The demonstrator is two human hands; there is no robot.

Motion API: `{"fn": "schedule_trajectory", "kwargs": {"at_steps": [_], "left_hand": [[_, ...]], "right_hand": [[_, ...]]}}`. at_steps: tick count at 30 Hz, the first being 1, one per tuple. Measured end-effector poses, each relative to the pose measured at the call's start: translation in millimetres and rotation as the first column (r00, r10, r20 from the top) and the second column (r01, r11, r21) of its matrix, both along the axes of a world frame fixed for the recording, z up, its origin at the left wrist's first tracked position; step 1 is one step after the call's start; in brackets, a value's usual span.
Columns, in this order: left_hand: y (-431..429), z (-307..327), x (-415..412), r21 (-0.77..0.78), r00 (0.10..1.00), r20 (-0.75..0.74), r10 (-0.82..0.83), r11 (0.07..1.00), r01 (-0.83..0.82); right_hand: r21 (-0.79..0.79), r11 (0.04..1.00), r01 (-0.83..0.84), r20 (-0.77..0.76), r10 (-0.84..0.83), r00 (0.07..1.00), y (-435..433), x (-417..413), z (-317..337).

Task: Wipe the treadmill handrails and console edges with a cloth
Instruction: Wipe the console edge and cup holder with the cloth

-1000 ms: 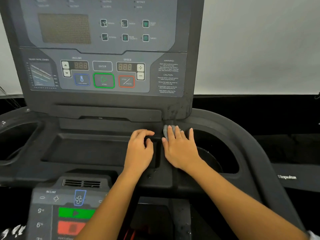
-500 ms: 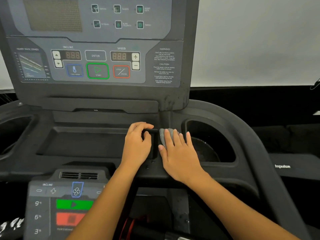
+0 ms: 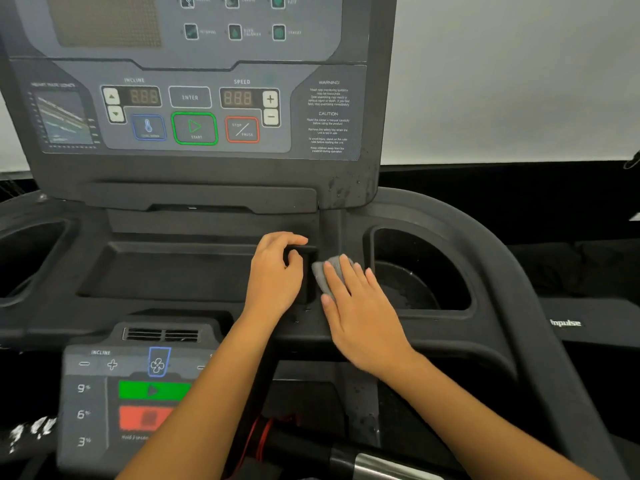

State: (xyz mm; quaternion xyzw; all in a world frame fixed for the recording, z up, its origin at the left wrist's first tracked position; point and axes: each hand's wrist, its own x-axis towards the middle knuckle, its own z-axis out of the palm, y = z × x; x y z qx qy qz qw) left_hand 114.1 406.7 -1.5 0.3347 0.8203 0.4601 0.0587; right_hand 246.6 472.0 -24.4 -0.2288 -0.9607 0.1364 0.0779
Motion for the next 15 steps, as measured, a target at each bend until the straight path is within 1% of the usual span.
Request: {"fn": "schedule_trajectory", "kwargs": {"at_steps": [2,4,7,10,13,15], "left_hand": [[0.7,-0.2,-0.3,0.018,1.000,0.003,0.003,1.000,-0.003],[1.7,-0.6,-0.5,0.036,1.000,0.009,0.001,0.999,-0.001],[1.6,-1.0,-0.3,0.054,1.000,0.026,0.003,0.999,-0.005],[-1.2,-1.2,-0.3,0.057,0.999,0.040,0.004,0.998,-0.006],[-2.9,-2.3,-2.0,0.073,0.998,0.062,0.010,0.997,-0.015],[-3.2,-2.4,-2.3,0.071,0.998,0.067,0.011,0.997,-0.016]], "right_hand": [[0.010,0.999,-0.045,0.007,0.045,0.999,-9.5,10.6,-0.9],[0.081,0.992,-0.098,0.008,0.098,0.995,-17.3,12.1,0.9],[0.152,0.960,-0.236,0.005,0.238,0.971,-26.7,7.0,1.3],[0.159,0.927,-0.340,0.007,0.344,0.939,-28.9,14.1,-1.2],[0.142,0.927,-0.347,-0.007,0.352,0.936,-17.8,32.4,-7.0],[0.159,0.951,-0.266,-0.032,0.275,0.961,-8.2,38.2,-9.5]]}}
